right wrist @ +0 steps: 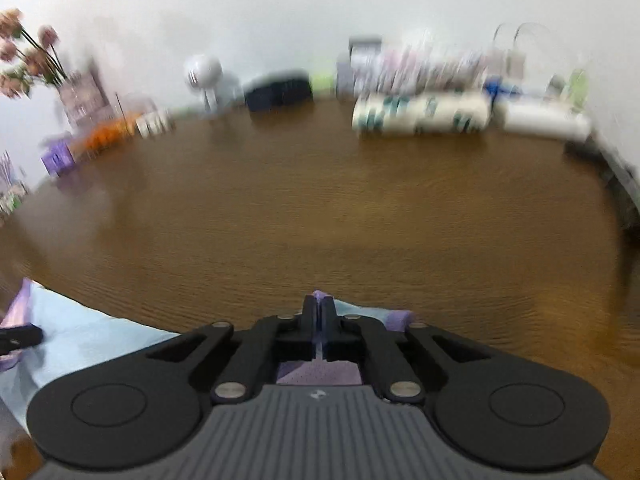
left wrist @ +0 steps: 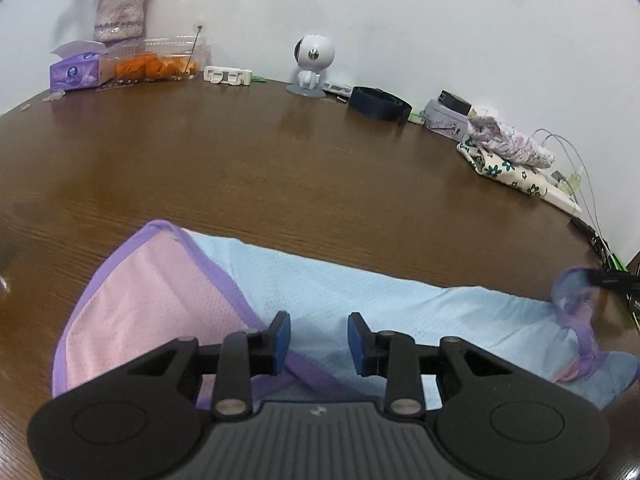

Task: Fold clothes

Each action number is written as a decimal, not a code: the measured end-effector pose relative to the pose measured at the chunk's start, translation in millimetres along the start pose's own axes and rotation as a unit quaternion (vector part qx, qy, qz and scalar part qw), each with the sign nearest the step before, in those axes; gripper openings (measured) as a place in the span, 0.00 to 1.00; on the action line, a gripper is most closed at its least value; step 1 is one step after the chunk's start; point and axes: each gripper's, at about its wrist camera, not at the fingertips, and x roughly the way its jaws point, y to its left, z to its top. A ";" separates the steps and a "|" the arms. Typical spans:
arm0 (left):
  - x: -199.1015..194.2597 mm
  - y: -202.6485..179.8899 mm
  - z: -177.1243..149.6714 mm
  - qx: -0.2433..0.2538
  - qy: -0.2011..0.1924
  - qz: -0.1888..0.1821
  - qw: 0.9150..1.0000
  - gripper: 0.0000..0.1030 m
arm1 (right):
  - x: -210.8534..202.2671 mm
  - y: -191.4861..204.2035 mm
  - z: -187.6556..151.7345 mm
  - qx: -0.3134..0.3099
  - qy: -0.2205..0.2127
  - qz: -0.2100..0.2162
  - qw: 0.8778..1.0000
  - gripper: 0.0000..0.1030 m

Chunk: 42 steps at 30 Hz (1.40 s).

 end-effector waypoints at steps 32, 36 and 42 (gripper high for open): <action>19.9 84.7 40.8 -0.146 -0.026 0.091 0.985 0.00 | -17.9 37.1 -72.6 -0.059 0.014 0.028 0.998 0.18; 20.5 88.4 42.1 -0.154 -0.031 0.096 0.983 0.02 | -31.6 41.8 -80.8 -0.085 0.009 0.014 0.996 0.18; -9.6 49.1 36.2 -0.095 -0.049 0.058 0.993 0.23 | -53.9 53.6 -55.8 -0.048 -0.022 0.110 0.992 0.19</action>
